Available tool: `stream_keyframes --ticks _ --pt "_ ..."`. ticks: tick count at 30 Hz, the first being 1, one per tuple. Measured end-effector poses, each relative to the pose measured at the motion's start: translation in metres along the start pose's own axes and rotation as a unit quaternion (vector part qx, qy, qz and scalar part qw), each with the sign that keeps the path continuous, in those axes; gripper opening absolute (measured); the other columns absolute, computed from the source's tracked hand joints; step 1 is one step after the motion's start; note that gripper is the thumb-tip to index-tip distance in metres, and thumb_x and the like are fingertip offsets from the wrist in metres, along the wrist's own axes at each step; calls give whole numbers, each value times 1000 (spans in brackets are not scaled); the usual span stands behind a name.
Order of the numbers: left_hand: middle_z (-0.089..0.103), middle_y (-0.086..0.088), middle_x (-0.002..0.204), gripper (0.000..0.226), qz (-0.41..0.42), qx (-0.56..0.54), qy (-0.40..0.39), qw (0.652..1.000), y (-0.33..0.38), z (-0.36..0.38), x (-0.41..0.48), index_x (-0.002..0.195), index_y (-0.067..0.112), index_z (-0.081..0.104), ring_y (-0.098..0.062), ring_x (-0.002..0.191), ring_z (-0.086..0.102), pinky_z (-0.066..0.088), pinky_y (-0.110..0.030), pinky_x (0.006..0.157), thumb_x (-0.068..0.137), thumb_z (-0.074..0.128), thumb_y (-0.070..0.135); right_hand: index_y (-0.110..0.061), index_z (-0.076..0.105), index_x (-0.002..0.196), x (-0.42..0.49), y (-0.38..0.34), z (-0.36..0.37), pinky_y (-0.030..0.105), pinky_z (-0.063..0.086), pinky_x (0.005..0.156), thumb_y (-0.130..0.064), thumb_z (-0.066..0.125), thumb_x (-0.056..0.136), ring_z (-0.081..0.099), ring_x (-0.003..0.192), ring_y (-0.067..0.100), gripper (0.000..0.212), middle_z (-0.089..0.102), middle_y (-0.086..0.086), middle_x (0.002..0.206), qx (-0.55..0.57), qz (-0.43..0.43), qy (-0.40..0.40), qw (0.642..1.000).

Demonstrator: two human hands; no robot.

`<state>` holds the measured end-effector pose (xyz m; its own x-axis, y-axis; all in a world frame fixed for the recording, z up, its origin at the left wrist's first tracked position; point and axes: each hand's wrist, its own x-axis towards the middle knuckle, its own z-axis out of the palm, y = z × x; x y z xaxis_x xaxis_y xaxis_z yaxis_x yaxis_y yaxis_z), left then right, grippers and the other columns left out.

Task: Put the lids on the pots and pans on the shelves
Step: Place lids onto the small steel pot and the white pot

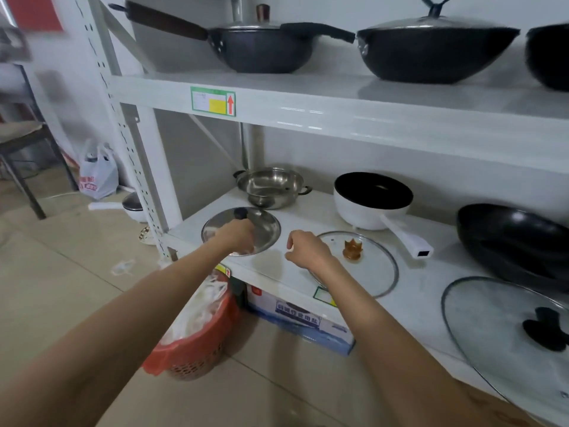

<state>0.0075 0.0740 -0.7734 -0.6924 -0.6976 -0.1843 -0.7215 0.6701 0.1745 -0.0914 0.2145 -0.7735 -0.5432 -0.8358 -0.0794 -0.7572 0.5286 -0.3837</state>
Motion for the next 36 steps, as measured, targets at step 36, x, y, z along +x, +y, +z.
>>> stream_keyframes --ticks 36 --pt "51 -19 124 38 9 6 79 997 -53 38 199 129 16 54 -41 115 51 44 -44 101 95 39 12 -5 48 126 84 120 25 43 47 96 10 40 88 27 132 42 41 26 18 145 -51 204 87 974"
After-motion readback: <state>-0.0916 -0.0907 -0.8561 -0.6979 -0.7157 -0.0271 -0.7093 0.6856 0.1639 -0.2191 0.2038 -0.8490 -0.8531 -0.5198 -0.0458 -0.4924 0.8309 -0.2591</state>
